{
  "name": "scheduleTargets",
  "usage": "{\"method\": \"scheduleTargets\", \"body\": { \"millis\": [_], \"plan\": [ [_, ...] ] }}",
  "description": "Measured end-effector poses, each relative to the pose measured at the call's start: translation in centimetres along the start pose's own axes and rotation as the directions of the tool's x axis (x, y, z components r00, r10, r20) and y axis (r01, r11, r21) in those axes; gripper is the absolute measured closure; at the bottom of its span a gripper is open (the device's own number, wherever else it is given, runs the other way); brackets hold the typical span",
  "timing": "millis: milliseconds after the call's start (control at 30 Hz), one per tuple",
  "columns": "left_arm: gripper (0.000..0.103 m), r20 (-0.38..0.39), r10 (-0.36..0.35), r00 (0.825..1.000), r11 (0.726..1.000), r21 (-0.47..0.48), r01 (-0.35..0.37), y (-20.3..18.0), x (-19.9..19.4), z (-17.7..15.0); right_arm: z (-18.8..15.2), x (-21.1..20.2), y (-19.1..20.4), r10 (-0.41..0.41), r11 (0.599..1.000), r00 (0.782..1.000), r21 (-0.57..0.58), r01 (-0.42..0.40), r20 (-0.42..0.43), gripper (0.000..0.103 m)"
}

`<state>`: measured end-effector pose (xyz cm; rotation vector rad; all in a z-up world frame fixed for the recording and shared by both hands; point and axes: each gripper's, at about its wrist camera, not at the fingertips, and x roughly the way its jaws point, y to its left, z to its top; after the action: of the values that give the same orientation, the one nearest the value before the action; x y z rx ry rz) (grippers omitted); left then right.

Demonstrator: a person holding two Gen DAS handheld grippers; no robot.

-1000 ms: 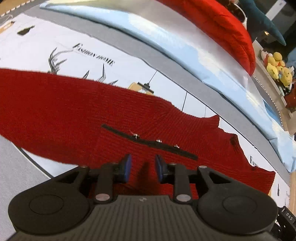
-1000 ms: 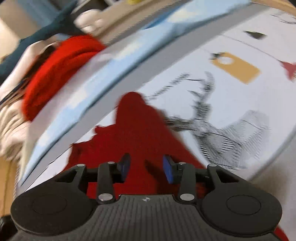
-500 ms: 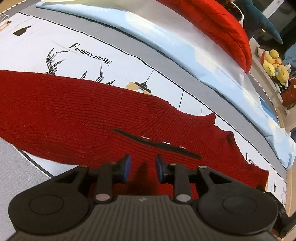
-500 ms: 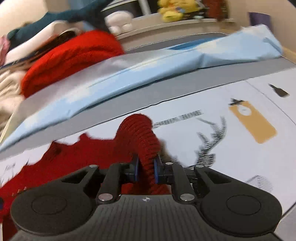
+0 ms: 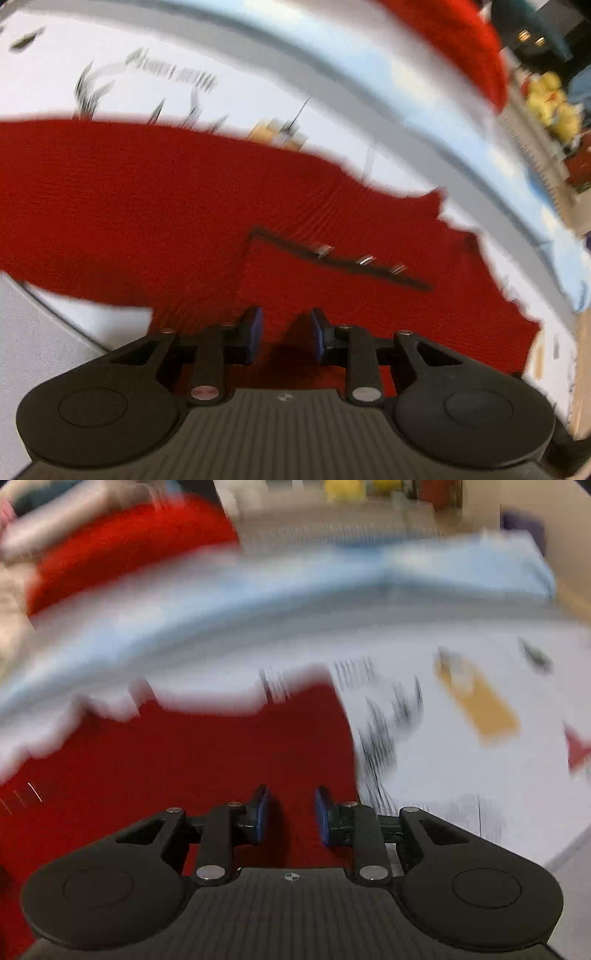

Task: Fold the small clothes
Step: 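Release the sleeve and lift both tools away from the sweater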

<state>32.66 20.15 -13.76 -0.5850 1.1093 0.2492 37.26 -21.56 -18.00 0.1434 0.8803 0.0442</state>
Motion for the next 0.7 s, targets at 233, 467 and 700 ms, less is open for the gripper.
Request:
{"method": "scheduleTargets", "body": {
  "millis": [233,467,700],
  "plan": [
    [0.077,0.031,0.021,0.999,0.999,0.048,-0.022,-0.5,-0.8,0.0,0.6,-4.6,1.3,0.043,0.998,0.996,-0.055,-0.039,0.075,0.065],
    [0.077,0.102,0.014,0.995,0.997,0.079,-0.022,-0.7,-4.2,0.4,0.5,-7.0,1.8,0.003,0.999,0.999,0.035,-0.001,-0.034,0.067],
    [0.074,0.204,0.094,0.975,0.968,0.210,-0.137,-1.8,-6.8,-0.1,1.3,-15.7,6.2,0.111,0.994,0.984,-0.005,-0.111,0.139,0.041]
  ]
}}
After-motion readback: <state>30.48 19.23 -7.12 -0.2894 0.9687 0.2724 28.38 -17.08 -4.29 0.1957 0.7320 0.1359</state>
